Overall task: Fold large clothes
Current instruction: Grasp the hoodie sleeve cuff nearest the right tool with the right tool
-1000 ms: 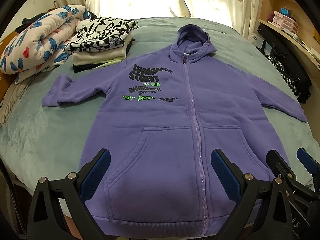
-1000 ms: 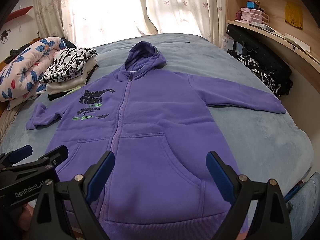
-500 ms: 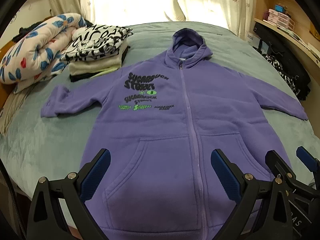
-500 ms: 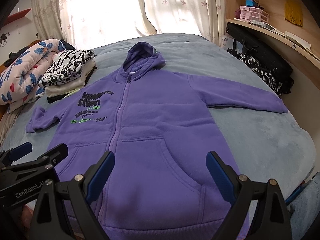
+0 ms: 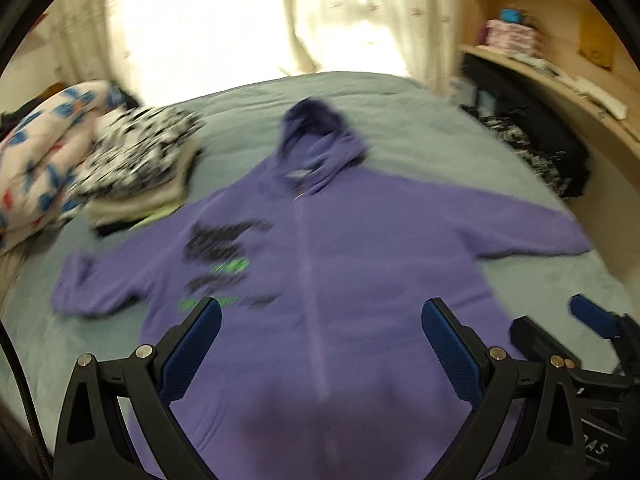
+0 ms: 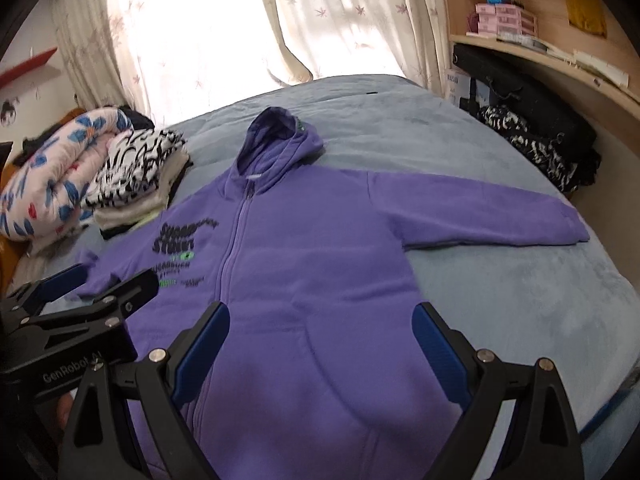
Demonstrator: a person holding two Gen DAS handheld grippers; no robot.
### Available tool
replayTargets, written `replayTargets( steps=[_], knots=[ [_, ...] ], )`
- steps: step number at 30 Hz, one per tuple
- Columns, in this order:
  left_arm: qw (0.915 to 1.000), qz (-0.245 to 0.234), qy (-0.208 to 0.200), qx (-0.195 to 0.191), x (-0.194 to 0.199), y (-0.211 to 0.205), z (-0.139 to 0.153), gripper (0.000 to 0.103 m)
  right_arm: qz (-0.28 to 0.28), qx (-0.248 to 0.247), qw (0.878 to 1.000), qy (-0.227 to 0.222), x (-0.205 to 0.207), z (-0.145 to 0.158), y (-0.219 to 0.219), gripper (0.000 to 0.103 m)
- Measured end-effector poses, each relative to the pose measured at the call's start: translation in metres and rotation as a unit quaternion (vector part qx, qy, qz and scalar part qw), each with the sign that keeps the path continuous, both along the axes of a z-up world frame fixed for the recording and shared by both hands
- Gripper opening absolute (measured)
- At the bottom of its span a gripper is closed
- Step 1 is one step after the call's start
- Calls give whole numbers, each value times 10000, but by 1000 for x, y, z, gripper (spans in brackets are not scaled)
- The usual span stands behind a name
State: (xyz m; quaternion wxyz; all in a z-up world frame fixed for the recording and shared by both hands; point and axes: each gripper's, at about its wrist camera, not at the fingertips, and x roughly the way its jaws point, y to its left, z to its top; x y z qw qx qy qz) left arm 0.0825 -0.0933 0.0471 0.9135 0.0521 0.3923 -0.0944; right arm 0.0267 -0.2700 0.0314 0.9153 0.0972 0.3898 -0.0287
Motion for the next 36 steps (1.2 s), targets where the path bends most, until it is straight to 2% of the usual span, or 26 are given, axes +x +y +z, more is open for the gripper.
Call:
replayTargets(
  steps=[5,10,14,17,19,21,25,29,31,33,34,36],
  knots=[
    [9988,-484,-89,16,49,-61,25,100,-479,-181,9986,-97,30,18,-71,93],
    [9981,-556,-212,135,102,-123,22,100,-1272,-78,9916,203,61,10,-175,93],
    [9980,-632,12,60,138,-169,-9,100,-1930,360,9784,650,77,-28,-264,93],
    [9976,-565,356,202,161,-200,-47,100,-2391,932,9620,936,81,-68,-320,93],
    [9960,-603,617,235,170,-213,-72,100,-2599,1401,9506,953,79,-92,-348,90],
    [9938,-676,838,271,180,-227,-95,96,-2800,1556,9415,1053,82,-111,-362,90],
    [9916,-746,1033,212,186,-240,-124,95,-3014,1929,9281,1029,88,-135,-379,90],
    [9904,-844,1081,142,190,-248,-143,95,-3075,1975,9270,848,93,-138,-383,90],
    [9913,-902,938,219,187,-253,-148,94,-3076,1895,9288,826,96,-138,-383,84],
    [9916,-953,835,264,183,-257,-150,89,-3079,1714,9317,885,99,-139,-383,59],
    [9914,-982,828,258,183,-259,-151,86,-3059,1681,9329,886,99,-139,-385,52],
    [9906,-997,910,199,183,-257,-151,76,-2952,1831,9344,783,97,-138,-388,21]
  ],
)
